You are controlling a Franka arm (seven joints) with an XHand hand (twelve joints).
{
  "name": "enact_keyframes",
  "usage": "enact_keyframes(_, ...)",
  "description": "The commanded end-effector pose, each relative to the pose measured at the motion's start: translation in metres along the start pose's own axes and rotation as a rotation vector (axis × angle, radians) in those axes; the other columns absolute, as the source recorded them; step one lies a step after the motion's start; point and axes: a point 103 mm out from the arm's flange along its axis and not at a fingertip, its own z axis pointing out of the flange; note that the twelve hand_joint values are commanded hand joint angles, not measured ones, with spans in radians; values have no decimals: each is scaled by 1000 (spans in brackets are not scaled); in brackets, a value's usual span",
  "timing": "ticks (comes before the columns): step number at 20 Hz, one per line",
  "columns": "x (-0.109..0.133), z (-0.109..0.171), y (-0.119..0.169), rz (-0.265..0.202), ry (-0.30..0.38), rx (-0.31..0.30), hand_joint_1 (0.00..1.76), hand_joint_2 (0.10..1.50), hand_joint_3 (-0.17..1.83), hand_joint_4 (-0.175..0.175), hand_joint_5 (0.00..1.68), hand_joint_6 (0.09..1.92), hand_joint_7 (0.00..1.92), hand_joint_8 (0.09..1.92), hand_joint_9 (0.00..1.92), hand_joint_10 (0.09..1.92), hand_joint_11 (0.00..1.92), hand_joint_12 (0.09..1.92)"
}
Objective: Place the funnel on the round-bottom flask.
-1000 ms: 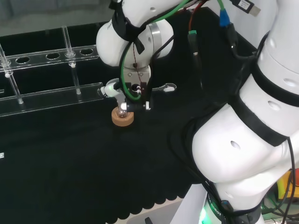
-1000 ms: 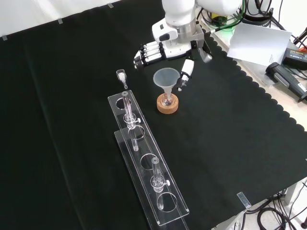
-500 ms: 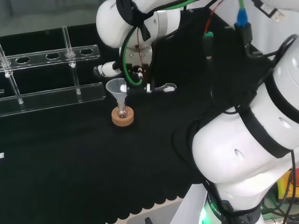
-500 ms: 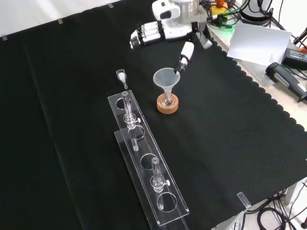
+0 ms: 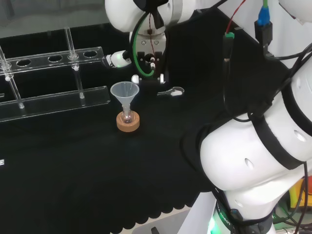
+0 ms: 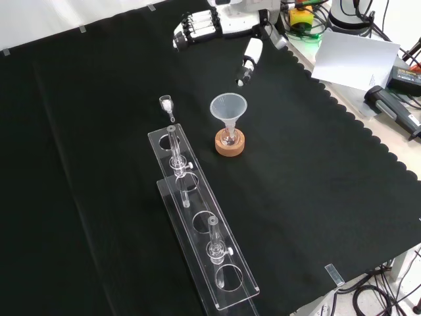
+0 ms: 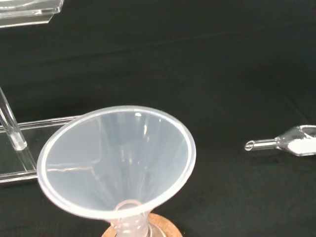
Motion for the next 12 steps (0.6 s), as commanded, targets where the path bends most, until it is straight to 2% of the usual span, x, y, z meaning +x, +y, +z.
enact_keyframes(1, 2, 2, 15, -48, -32, 22, 330, 625, 5, 17, 0, 87, 25, 441, 0, 609, 0, 573)
enact_keyframes(7, 3, 3, 11, -36, -40, 17, 340, 636, 9, 18, 0, 87, 36, 459, 0, 620, 0, 578)
enact_keyframes(12, -6, 7, 5, -6, -38, 28, 346, 641, 11, 17, 0, 87, 38, 467, 0, 628, 0, 580)
